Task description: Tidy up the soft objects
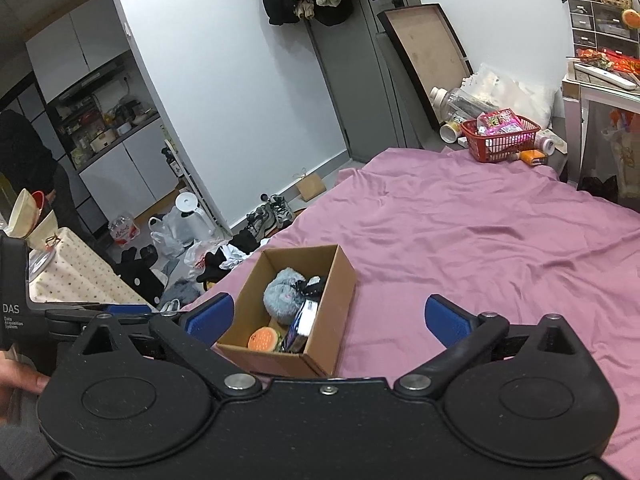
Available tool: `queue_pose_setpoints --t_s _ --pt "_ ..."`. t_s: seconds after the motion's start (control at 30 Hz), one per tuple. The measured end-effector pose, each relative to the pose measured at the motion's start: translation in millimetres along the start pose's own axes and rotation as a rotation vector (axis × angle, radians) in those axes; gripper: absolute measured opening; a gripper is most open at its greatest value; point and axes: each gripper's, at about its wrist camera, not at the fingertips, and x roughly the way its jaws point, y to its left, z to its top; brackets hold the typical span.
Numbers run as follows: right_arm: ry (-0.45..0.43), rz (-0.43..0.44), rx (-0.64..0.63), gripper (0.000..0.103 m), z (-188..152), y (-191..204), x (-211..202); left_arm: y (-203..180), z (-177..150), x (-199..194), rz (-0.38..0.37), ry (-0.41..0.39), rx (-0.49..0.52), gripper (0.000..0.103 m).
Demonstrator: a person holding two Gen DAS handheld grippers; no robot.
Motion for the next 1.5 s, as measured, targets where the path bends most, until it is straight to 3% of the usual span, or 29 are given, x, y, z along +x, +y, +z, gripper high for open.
queue_pose_setpoints --t_s 0.33,0.77,1.5 --pt "-0.019 0.017 -0.011 0.103 -10 -6 -33 -18 -15 -31 0.007 -0.015 0.03 0.103" --pt "-0.047 0.032 -0.009 0.103 -23 -11 -65 -38 -35 -63 -0.004 -0.043 0.036 0.103" --pt "-0.07 0.004 0.002 0.103 -30 -5 -85 -51 -44 -89 -0.023 -0.074 0.041 0.103"
